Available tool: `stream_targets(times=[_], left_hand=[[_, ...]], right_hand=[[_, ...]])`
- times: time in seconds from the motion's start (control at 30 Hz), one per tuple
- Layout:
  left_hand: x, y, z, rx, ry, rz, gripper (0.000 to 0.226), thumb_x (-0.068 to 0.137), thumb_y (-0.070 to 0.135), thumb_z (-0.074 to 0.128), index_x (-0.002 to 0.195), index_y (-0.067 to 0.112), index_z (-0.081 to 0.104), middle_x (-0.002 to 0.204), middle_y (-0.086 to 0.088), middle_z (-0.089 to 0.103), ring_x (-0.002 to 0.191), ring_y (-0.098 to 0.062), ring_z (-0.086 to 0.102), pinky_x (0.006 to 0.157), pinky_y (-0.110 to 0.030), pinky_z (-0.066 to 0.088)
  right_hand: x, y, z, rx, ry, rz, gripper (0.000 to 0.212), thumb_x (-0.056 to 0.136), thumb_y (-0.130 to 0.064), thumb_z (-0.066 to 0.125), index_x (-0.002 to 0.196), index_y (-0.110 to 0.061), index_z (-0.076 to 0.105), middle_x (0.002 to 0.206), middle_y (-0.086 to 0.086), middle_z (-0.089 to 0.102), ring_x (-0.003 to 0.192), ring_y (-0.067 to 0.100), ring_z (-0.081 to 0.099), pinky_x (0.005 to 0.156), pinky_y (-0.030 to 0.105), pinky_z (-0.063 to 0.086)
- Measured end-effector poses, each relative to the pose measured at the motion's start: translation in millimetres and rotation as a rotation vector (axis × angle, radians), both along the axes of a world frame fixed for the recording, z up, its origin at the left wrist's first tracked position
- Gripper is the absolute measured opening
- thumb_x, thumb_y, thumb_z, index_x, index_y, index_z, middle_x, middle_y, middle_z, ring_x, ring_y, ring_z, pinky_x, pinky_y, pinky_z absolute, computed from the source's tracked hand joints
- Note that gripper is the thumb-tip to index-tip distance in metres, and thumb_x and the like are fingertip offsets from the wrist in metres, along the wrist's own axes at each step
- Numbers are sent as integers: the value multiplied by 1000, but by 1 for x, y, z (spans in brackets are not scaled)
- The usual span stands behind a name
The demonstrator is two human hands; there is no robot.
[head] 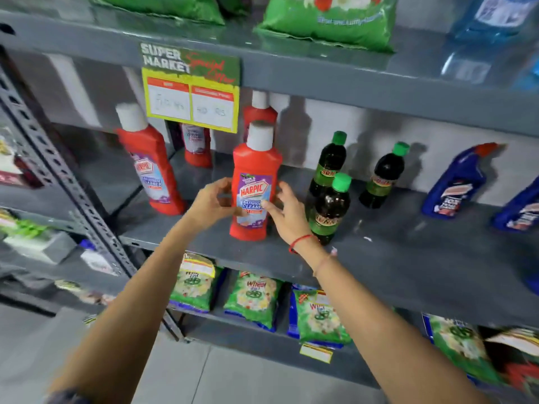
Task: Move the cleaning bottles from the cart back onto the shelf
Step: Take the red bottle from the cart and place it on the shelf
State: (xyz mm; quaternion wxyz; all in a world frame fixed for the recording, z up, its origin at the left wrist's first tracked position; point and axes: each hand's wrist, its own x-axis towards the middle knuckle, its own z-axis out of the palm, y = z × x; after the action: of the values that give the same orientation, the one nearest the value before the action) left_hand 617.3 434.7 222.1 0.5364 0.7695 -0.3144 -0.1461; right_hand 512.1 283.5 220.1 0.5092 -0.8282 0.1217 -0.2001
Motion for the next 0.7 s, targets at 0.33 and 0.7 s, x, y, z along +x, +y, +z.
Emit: stream_targets(times=[0.33, 0.7], left_hand=[[22, 1, -10, 102, -29, 32, 66, 54, 33, 83, 112, 15, 56, 113, -11, 68, 102, -25, 65, 94, -50, 51], [11, -4, -16, 161, -3, 105, 48, 66, 12, 79, 110, 12, 58, 111, -13, 67, 102, -28, 63, 91, -38, 49]], right_hand=[[22, 0, -9, -38, 69, 31, 47, 89, -20, 53, 131, -10, 33, 127, 18, 58, 112, 32, 59, 96, 49, 49], [1, -7, -1, -112, 78, 36, 48, 87, -12, 56, 130, -7, 37, 127, 20, 57, 115, 33, 55, 99, 42, 44]])
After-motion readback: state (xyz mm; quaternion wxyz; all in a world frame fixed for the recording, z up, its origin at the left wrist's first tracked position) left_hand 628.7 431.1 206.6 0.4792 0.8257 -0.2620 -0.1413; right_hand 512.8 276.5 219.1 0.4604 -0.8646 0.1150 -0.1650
